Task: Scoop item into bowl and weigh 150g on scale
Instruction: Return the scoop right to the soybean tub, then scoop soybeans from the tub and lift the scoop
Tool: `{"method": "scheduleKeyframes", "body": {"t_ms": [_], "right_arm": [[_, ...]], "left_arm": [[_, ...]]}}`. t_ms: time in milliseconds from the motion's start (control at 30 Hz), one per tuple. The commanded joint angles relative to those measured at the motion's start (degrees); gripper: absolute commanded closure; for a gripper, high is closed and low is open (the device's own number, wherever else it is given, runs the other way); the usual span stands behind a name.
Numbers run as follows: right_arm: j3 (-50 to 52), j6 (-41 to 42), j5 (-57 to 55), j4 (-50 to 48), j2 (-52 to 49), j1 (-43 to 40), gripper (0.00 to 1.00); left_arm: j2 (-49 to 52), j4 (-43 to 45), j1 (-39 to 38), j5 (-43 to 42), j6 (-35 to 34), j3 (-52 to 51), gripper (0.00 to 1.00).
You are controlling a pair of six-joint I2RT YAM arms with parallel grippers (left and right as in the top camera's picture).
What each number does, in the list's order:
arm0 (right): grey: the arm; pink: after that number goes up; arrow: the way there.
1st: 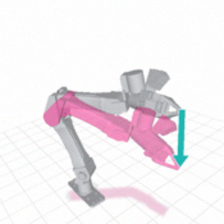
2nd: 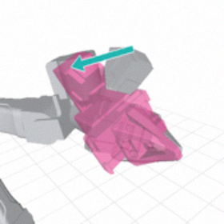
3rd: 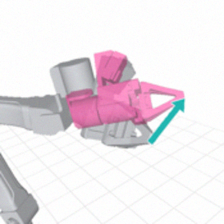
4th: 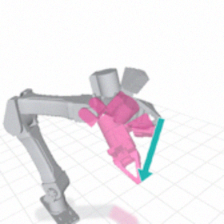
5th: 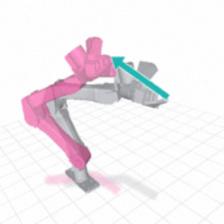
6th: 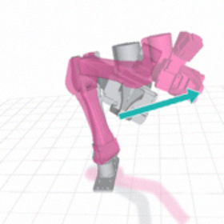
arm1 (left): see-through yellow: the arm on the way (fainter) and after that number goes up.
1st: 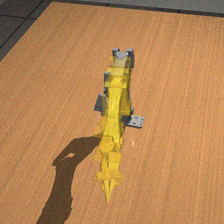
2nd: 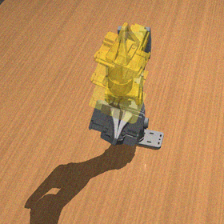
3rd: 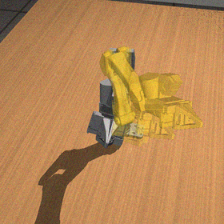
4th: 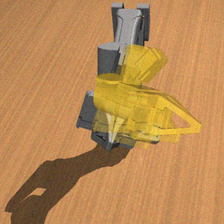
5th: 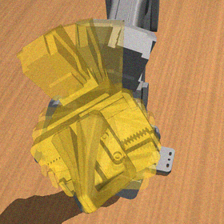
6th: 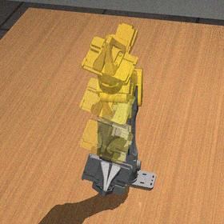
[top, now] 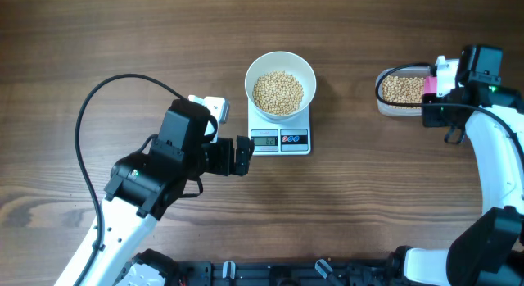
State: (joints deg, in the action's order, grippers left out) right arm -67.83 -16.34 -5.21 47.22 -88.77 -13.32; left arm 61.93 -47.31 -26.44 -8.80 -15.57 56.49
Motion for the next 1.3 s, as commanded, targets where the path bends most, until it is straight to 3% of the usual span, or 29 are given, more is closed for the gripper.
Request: {"method": "scheduleKeyframes", "body": {"t_ms": [0, 633, 800, 967, 1267], "right_arm": [[0.5, 1.7, 0.3, -0.2, -1.6, 0.0, 0.96], [0.5, 5.0, 21.2, 1.4, -4.7, 3.1, 0.96], [0.5, 6.0, 21.9, 0.9, -4.7, 2.9, 0.96], [0.9, 5.9, 33.4, -0.5, -4.9, -3.2, 0.96], [0.9, 5.9, 44.1, 0.1, -9.3, -12.0, 0.96]], "left_arm": [[0.1, 0.1, -0.2, 0.8, -0.3, -0.5, 0.00], [0.1, 0.1, -0.2, 0.8, -0.3, -0.5, 0.00], [0.1, 0.1, -0.2, 0.8, -0.3, -0.5, 0.00], [0.1, 0.1, -0.2, 0.8, -0.3, -0.5, 0.00], [0.1, 0.1, -0.2, 0.8, -0.3, -0.5, 0.00]]}}
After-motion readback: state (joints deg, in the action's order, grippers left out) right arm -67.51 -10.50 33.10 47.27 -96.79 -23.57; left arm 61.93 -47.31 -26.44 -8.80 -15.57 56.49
